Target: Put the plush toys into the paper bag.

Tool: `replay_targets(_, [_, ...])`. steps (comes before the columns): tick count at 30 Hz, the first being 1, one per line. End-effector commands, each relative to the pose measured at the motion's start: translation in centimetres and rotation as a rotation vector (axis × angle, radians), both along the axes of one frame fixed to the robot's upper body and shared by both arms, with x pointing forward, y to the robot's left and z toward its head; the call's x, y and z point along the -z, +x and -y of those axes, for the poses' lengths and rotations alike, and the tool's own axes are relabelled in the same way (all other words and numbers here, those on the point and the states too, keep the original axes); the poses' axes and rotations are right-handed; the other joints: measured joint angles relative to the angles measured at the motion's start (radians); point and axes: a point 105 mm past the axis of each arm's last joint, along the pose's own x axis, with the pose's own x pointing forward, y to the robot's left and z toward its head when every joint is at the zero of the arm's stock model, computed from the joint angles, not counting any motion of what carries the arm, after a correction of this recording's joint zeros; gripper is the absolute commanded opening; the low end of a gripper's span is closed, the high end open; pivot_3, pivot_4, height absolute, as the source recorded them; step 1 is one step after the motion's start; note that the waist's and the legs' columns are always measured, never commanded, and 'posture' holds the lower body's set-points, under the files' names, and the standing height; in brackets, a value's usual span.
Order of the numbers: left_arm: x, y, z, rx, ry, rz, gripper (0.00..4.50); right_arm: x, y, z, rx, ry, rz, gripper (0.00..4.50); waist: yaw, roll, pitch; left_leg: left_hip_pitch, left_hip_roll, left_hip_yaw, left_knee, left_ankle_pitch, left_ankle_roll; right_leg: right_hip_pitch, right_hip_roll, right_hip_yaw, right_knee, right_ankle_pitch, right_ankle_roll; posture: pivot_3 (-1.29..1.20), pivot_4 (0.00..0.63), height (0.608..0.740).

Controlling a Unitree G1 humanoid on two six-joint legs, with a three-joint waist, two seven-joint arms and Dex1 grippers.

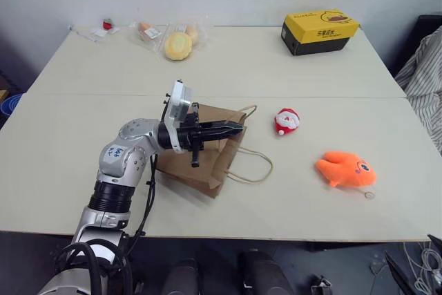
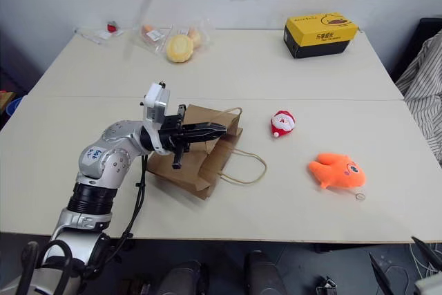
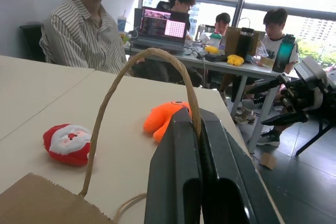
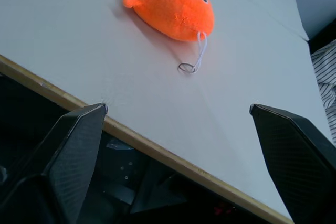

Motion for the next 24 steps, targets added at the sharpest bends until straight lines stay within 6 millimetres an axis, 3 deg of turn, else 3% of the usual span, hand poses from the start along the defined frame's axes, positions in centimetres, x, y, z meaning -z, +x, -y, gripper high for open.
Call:
replay_targets(1, [-0.8, -0.1, 0.2, 0.012, -0.004, 0.044, 0.0, -1.1, 3.3, -0.7, -0.063, -0.094, -0.019, 4.45, 0.0, 0.0, 0.0, 0.0, 0.0, 0.0, 0.0, 0.002, -0.003, 0.0, 0.0, 0.0, 0.0, 0.0, 0.0, 0.0, 0.15, 0.74])
replay_targets(9, [-1.2, -0.3, 0.4, 0.006, -0.006, 0.052, 0.0, -0.6, 10.1, -0.5, -0.142, -0.228, -0.141, 4.45, 0.026, 0.0, 0.0, -0.001, -0.001, -0.002, 0.002, 0.003, -0.005, -0.001, 0.001, -0.002, 0.0, 0.0, 0.0, 0.0, 0.15, 0.74])
replay_targets(12, [-1.3, -0.4, 0.4, 0.002, -0.006, 0.053, 0.0, 0.1, 11.6, 0.0, -0.141, -0.264, -0.182, 4.29, 0.031, 0.0, 0.0, -0.001, -0.001, -0.002, 0.003, 0.003, -0.005, -0.001, 0.001, -0.002, 0.0, 0.0, 0.0, 0.0, 0.15, 0.74])
replay_targets(14, [-1.3, -0.5, 0.3, -0.002, -0.005, 0.055, 0.0, 0.2, 12.4, 0.2, -0.137, -0.279, -0.18, 3.82, 0.035, 0.0, 0.0, -0.002, -0.001, -0.003, 0.003, 0.003, -0.005, -0.001, 0.001, -0.003, 0.0, 0.0, 0.0, 0.0, 0.15, 0.74])
replay_targets(22, [-1.8, -0.6, -0.4, -0.023, -0.003, 0.057, 0.0, -0.8, 13.9, -0.3, -0.196, -0.283, -0.135, 1.0, 0.024, 0.0, 0.0, -0.001, -0.001, -0.003, 0.003, 0.003, -0.005, -0.001, 0.001, -0.003, 0.0, 0.0, 0.0, 0.0, 0.15, 0.74])
replay_targets(24, [-2.5, -0.8, -0.7, -0.003, -0.023, 0.05, 0.0, -2.8, 13.9, -2.5, -0.343, -0.261, -0.026, 0.41, 0.022, 0.0, 0.0, -0.001, 0.0, -0.002, 0.003, 0.003, -0.005, -0.001, 0.001, -0.002, 0.0, 0.0, 0.0, 0.0, 0.15, 0.74])
